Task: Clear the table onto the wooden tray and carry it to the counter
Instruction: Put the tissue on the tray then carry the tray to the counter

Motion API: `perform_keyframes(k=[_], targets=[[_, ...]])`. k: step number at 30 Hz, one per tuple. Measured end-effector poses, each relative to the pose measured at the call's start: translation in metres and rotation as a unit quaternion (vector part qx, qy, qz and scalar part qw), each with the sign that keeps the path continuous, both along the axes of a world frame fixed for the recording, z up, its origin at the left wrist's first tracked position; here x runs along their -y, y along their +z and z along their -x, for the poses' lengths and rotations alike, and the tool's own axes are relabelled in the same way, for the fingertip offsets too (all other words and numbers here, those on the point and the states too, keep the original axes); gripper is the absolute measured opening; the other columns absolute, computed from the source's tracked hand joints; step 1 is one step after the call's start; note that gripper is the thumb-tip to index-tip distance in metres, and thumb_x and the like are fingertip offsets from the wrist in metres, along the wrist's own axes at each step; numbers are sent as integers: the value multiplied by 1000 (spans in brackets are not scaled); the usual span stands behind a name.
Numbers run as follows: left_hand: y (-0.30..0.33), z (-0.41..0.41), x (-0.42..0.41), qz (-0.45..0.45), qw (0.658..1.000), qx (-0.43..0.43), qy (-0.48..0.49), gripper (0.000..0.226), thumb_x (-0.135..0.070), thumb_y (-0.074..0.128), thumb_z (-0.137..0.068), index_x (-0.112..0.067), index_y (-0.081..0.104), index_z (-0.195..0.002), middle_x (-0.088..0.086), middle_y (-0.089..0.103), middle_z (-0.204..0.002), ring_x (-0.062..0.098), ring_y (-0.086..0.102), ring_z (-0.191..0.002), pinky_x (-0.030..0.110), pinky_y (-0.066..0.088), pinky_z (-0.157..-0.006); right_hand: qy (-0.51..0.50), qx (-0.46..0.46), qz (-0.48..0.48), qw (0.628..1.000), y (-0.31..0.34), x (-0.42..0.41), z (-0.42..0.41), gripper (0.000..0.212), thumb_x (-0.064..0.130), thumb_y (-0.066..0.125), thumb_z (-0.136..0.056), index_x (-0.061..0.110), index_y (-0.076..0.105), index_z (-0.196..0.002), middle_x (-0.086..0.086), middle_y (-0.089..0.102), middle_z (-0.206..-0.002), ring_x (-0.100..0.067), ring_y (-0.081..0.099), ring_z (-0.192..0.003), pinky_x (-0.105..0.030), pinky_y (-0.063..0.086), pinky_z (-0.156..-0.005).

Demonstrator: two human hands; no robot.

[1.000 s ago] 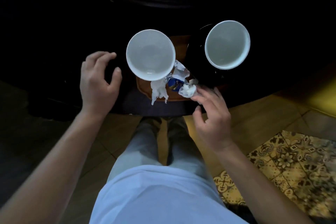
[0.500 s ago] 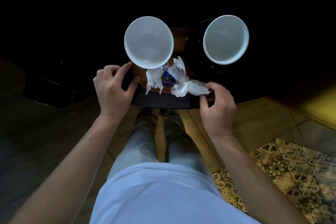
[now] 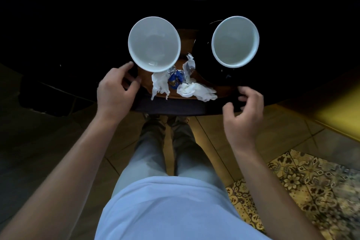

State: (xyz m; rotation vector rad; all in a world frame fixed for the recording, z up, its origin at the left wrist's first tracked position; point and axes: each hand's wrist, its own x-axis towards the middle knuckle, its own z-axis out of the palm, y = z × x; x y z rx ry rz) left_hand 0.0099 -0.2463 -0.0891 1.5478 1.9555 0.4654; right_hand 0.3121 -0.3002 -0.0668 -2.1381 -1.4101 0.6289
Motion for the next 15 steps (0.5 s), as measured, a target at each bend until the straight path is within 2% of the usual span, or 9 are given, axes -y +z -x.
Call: perform_keyframes(k=[2,3,5,6,9,11,13,15], targets=[[4,-2,-11,10,1000,14,12,48,-19,67,-95,-11,62,-141,8,72,-112,22,68,-103,39,55,-94,-67,-39,29,997,1,-11,-10,44,16,60,-91,15,53,-134,2,54,-128,-12,57,-112,-37,56,-91],[5,-4,-15,21,999,18,16,47,-17,67,-94,-11,63,-140,8,73,-113,22,68,-105,36,55,-96,-82,-53,42,994,0,-20,-12,44,17,59,-94,16,52,-138,4,54,-129,-7,56,-113,-30,55,-94],[7,-7,-21,52,998,18,24,43,-15,68,-95,-11,66,-138,6,74,-110,19,68,-104,31,53,-95,-79,-55,76,992,-2,-41,-15,43,18,59,-99,15,52,-141,3,55,-131,-1,52,-114,-18,46,-96],[7,-8,-23,63,997,19,27,41,-16,68,-95,-12,67,-136,5,74,-109,19,69,-104,32,53,-96,-65,-43,96,992,-3,-51,-18,42,17,60,-99,14,53,-141,0,57,-132,-4,51,-116,-17,41,-97],[5,-7,-25,84,996,0,16,39,-20,68,-94,-15,69,-132,5,73,-108,24,69,-102,44,55,-95,-19,-39,159,986,-1,-73,-31,40,12,65,-95,16,59,-135,-5,64,-127,-20,58,-121,-29,44,-103],[4,-4,-27,98,995,-6,0,37,-22,67,-91,-17,71,-128,5,71,-105,26,68,-99,48,56,-92,-3,-65,179,982,0,-77,-39,42,11,70,-92,21,61,-131,1,68,-119,-20,63,-118,-40,51,-105],[3,-2,-27,100,995,18,1,35,-19,67,-90,-16,71,-125,5,70,-102,25,69,-91,47,57,-90,4,-90,184,979,-2,-79,-46,43,11,74,-89,27,62,-127,5,70,-111,-18,66,-110,-44,56,-99],[1,-3,-25,97,994,49,16,37,-12,68,-95,-14,68,-132,6,68,-101,22,72,-81,39,59,-86,4,-120,188,975,-4,-82,-50,40,12,76,-87,30,64,-121,5,71,-103,-18,69,-101,-42,61,-87]])
